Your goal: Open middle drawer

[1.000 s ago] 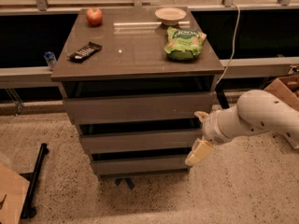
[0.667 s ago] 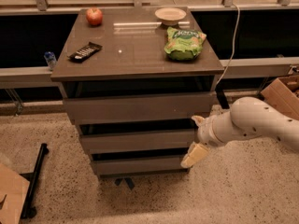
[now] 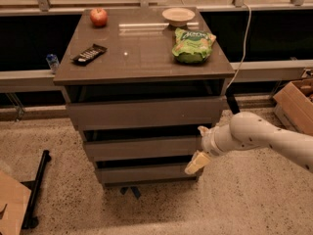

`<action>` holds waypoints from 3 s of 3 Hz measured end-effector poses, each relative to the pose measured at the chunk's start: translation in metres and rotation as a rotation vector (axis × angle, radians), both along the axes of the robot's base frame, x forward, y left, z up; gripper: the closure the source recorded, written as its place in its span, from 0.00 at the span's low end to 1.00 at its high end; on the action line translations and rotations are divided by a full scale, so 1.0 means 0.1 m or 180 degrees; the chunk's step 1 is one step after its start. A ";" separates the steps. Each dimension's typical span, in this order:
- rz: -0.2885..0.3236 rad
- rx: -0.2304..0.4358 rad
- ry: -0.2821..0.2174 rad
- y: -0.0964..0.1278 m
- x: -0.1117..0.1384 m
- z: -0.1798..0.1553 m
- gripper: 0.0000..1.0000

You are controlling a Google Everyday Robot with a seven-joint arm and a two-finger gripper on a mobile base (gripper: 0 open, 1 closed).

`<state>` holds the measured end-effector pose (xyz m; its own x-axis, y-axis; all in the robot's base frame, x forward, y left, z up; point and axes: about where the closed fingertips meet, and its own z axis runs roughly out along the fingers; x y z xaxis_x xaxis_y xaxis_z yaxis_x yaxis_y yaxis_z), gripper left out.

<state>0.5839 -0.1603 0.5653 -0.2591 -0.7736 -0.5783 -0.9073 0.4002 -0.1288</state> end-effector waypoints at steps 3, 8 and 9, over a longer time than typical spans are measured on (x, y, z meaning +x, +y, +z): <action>-0.0133 0.0122 0.0134 -0.13 0.54 -0.72 0.00; -0.0380 0.0380 0.0127 0.06 1.28 -1.52 0.41; -0.0380 0.0380 0.0127 0.06 1.28 -1.47 0.65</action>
Offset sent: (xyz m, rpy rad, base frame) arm 0.0822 -0.0255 -0.1077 0.0553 0.0720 -0.0723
